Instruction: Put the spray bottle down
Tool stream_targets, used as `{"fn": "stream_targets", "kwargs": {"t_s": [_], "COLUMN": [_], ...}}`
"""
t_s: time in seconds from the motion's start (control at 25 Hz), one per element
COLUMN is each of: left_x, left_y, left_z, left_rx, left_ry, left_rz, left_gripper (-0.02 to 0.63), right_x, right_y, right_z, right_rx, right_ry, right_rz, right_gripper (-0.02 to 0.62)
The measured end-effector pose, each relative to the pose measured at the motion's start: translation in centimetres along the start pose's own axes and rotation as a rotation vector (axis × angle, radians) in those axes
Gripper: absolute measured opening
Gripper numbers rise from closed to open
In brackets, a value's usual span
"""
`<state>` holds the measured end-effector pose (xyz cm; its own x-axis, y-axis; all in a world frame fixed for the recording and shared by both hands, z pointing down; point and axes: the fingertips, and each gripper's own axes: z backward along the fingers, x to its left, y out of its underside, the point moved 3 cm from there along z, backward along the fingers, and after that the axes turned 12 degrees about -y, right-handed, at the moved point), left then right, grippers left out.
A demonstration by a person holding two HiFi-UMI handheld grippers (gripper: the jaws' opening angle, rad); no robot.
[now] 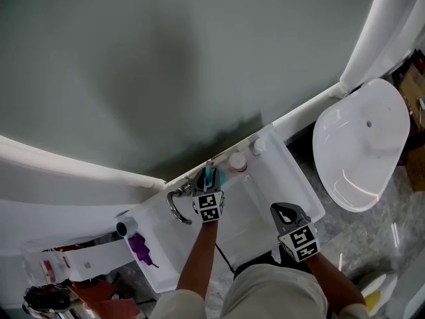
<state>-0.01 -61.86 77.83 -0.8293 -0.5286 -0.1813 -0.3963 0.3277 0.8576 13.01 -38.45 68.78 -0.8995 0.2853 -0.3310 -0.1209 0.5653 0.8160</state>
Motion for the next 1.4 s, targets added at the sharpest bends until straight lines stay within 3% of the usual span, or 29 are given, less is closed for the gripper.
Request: {"fn": "stream_targets", "kwargs": {"t_s": [0.44,0.84,1.08,1.4], "left_x": [0.0,-1.0,-1.9,-2.2], "left_y": [-1.5,-3.6,-4.6,-5.0], "left_z": [1.9,7.9,12.2,19.1], "left_rx": [-0.027,-0.122,-0.169,-0.223], "left_ry": [0.021,0.020,0.084,0.065], "left_rz": [0.025,-0.078,-0.098,-0.071], "left_gripper": [0.209,0.209,0.199,0.132], "right_x": [0.8,2.8,4.4,5.4], "right_y": [-1.4,-1.6,-1.4,-1.2], "right_z": [0.4,3.0,4.6,7.7], "right_rx": [-0.020,-0.049,-0.075,-0.109], "right_ry": [0.004,0.019,0.030,0.013], "right_rz": [0.037,0.074,0.093,0.109], "right_gripper": [0.011,0.011,0.011,0.011]}}
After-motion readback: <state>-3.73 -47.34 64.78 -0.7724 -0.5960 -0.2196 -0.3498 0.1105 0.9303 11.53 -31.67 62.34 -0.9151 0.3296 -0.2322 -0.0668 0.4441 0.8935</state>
